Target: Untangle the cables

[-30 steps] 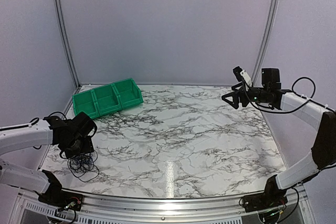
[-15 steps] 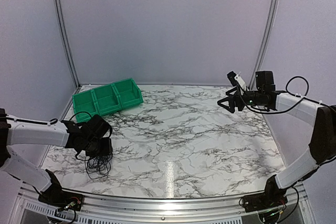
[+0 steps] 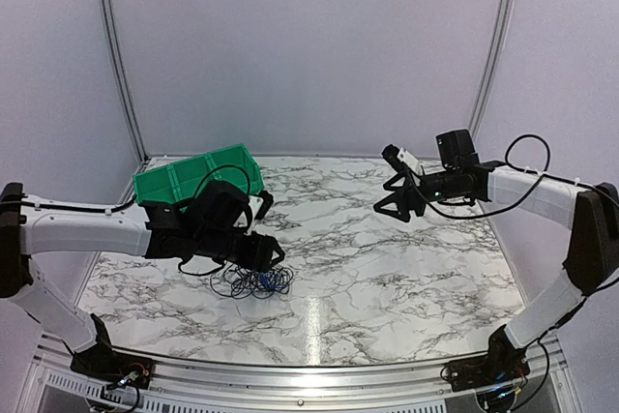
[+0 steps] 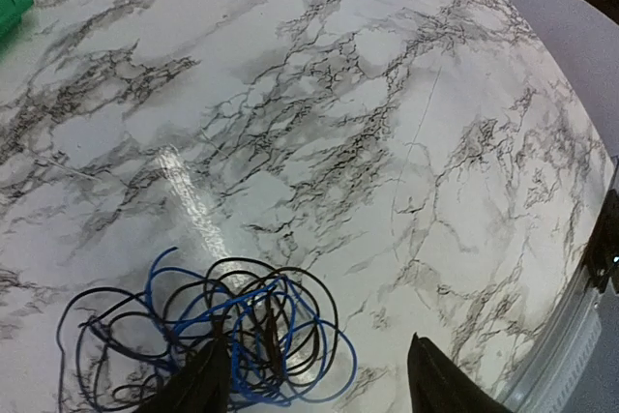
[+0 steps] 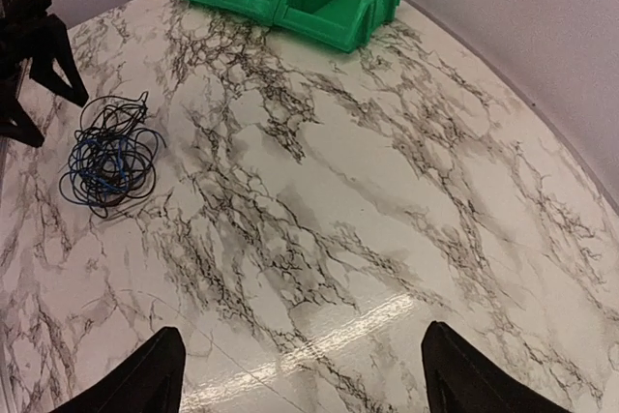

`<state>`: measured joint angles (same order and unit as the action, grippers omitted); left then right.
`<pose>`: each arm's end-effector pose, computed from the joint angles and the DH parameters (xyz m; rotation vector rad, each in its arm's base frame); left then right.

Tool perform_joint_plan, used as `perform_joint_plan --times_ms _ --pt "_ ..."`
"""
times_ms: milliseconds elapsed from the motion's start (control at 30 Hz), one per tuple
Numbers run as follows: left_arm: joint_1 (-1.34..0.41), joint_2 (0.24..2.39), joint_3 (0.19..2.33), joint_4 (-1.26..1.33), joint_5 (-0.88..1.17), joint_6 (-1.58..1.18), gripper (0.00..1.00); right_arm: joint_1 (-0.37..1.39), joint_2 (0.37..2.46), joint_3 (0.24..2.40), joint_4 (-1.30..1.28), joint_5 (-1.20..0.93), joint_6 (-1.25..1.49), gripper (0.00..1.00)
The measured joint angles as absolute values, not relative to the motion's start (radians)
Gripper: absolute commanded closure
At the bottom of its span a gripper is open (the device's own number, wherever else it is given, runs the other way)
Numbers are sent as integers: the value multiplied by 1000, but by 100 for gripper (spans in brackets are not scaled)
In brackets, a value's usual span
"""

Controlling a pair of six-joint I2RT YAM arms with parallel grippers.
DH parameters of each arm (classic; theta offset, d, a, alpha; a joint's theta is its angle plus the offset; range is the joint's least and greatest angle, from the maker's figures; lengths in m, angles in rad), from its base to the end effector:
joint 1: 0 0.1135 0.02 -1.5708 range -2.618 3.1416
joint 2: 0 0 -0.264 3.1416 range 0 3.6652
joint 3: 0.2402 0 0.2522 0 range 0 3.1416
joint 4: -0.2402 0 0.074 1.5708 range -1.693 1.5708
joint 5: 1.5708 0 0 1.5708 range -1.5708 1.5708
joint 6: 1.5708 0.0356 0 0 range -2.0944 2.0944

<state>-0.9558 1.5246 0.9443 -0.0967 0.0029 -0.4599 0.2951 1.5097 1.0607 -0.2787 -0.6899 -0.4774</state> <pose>0.1909 -0.2704 0.2244 0.5812 2.2889 -0.7385 0.3057 0.1166 0.2572 -1.1365 1.8704 0.6850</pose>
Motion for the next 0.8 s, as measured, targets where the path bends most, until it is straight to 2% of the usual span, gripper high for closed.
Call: perform_joint_plan --times_ms 167,233,367,500,600,733,800 --pt "-951 1383 925 -213 -112 -377 23 385 1541 1119 -366 -673 -556 23" --pt "-948 1333 893 -231 -164 -376 23 433 1568 1144 -390 -663 -579 28" --pt "-899 1295 822 -264 -228 -415 34 516 1636 1194 -424 -643 -594 42" --pt "-759 1312 761 -277 -204 -494 40 593 1741 1293 -432 -629 -565 51" --pt "-672 1342 741 -281 -163 -561 43 641 1823 1380 -443 -638 -538 53" --pt "-636 1367 713 -266 -86 -633 45 695 1880 1433 -458 -637 -523 53" --pt "-634 1378 691 -245 -36 -664 50 721 1887 1438 -471 -637 -520 53"
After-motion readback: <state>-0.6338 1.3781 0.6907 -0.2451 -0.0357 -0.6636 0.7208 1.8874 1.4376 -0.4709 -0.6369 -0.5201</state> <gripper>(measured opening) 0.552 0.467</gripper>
